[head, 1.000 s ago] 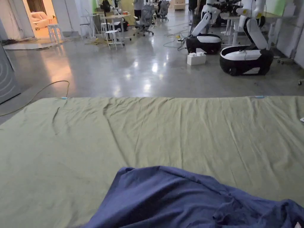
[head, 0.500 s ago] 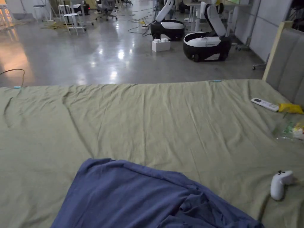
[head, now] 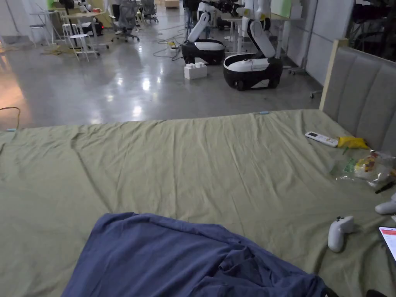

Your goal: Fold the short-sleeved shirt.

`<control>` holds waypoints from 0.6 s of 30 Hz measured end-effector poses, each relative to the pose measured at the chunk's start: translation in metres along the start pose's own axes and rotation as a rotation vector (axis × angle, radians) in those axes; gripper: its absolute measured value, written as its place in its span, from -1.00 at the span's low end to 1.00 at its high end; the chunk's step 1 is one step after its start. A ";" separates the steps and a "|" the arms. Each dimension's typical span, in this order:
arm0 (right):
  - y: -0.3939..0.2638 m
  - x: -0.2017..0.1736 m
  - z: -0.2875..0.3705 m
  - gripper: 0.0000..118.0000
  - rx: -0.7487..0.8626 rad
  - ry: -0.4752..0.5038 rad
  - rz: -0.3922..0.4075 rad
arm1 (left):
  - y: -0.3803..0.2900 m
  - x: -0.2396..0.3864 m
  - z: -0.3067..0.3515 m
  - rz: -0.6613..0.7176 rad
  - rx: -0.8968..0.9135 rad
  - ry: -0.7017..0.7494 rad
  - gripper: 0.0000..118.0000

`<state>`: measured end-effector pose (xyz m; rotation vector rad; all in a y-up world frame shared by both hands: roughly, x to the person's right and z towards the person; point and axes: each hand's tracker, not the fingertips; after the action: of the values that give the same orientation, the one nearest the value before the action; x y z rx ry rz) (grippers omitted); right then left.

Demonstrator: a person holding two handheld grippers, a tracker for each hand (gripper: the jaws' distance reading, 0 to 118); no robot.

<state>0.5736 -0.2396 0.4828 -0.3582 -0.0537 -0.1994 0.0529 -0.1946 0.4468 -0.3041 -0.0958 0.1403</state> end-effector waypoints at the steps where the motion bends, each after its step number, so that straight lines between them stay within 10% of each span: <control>1: 0.007 -0.008 0.006 0.38 0.015 0.002 0.017 | 0.007 0.010 0.003 -0.028 0.012 -0.004 0.56; 8: 0.030 -0.040 0.030 0.07 0.077 0.087 0.045 | 0.017 0.056 0.016 -0.159 0.069 0.028 0.30; 12: 0.029 -0.052 0.040 -0.76 0.079 0.070 0.075 | 0.016 0.059 0.026 -0.158 0.067 0.005 -1.00; 18: 0.021 -0.058 0.043 -0.97 0.042 0.034 0.099 | 0.019 0.056 0.034 -0.181 0.057 -0.001 -1.00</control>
<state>0.5204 -0.1943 0.5106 -0.3142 -0.0067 -0.1066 0.1017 -0.1585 0.4769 -0.2373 -0.1195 -0.0359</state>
